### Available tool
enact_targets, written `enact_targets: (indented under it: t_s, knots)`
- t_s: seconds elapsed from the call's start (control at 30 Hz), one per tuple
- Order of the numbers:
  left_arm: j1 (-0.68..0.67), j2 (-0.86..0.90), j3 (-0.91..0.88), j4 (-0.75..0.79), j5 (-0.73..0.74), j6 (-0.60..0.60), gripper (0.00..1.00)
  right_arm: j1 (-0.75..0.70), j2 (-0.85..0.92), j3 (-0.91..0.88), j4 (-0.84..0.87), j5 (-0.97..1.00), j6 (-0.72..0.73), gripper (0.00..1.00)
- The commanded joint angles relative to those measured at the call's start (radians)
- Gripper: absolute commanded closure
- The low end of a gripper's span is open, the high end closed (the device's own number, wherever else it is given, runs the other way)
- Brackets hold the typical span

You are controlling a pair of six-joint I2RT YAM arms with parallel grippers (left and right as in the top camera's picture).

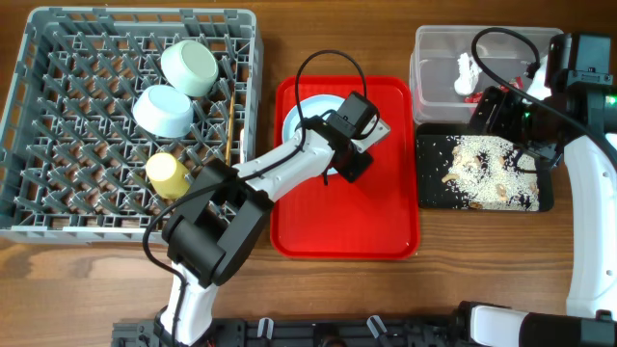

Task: Sort waste into correct bins and load items into the dishwasher rack
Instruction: 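Grasp the rim of the white plate with the left gripper, then stand the white plate upright in the right side of the rack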

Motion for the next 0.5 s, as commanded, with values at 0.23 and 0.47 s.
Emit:
enact_targets:
  t_s: [0.23,0.47]
  knots:
    - [0.026,-0.202,0.035,-0.011,0.015,-0.157,0.96,-0.002,0.001,0.003,-0.006,0.003,0.001,0.00]
    - [0.248,-0.477,0.035,-0.025,0.219,-0.249,0.96,-0.002,0.001,0.003,-0.008,0.003,0.001,0.00]
